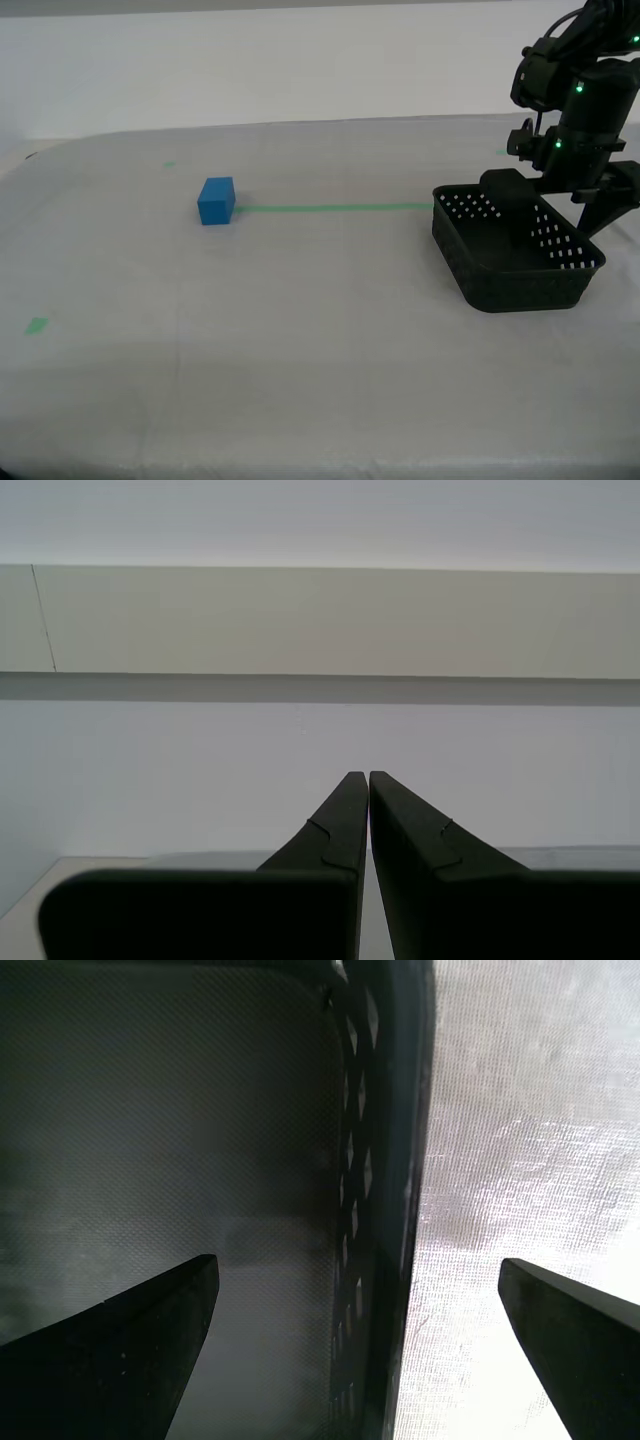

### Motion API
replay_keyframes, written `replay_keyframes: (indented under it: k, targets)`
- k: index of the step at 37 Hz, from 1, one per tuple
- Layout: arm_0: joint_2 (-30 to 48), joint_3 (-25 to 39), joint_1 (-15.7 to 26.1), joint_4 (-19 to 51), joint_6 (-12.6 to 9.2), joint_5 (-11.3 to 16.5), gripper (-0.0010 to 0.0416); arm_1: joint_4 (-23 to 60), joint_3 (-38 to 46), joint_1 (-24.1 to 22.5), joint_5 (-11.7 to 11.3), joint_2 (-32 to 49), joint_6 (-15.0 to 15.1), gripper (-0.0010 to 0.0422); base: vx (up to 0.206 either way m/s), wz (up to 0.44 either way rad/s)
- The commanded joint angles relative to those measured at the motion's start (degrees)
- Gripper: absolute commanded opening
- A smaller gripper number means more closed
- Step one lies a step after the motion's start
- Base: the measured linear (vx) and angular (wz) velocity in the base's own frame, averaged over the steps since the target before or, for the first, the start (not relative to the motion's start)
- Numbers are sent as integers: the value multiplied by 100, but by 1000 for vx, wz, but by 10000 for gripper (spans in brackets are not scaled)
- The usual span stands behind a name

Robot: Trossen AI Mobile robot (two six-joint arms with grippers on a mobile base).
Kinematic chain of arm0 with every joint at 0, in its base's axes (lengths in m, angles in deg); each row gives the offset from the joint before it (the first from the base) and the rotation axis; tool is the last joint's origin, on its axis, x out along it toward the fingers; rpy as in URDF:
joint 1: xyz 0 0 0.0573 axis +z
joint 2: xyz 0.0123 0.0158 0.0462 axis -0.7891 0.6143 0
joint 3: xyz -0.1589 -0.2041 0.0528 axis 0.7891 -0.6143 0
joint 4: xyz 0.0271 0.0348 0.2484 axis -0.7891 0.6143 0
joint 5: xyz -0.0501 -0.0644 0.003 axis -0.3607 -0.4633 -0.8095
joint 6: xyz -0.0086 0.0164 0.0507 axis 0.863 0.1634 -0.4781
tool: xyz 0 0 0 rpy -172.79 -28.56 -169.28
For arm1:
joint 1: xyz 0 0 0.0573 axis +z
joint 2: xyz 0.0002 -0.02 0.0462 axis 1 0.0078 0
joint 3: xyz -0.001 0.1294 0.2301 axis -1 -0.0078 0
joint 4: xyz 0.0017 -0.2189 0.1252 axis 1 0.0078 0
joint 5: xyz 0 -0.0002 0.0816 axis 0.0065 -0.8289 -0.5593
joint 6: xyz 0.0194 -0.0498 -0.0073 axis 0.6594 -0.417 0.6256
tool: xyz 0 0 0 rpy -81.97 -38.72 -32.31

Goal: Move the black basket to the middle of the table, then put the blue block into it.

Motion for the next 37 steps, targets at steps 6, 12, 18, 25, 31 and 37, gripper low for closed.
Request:
replay_keyframes:
  k: [6, 12, 18, 25, 31, 37]
  targets:
    - [-2, -2, 28, -39, -76, -22, 373, -33, 2, -2, 0, -2, 11, 0, 0, 0]
    - [-2, -2, 31, -61, -111, -22, 345, -33, 2, -2, 0, -2, 11, 0, 0, 0]
    - [-2, -2, 35, -61, -144, -22, 309, -33, 2, -2, 0, -2, 11, 0, 0, 0]
    - [-2, -2, 42, -70, -157, -22, 257, -33, 2, -2, 0, -2, 9, 0, 0, 0]
    - [-2, -2, 52, -74, -197, -22, 199, -33, 2, -2, 0, -2, 11, 0, 0, 0]
    - [-2, -2, 61, -76, -201, -22, 131, -33, 2, -2, 0, -2, 11, 0, 0, 0]
